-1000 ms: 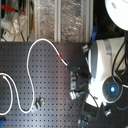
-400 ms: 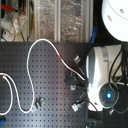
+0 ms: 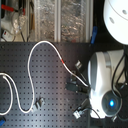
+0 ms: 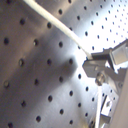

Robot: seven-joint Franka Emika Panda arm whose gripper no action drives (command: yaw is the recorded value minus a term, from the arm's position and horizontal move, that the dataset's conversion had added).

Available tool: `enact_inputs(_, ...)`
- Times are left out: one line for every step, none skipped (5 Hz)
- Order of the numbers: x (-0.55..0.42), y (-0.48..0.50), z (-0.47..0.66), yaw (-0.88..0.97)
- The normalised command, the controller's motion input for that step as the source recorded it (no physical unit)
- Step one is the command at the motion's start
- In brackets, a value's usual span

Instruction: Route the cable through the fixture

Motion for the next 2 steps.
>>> enact_inputs(0.0,0.0,0.0,0.0)
enact_inputs(0.177,0.173,0.0,-0.1)
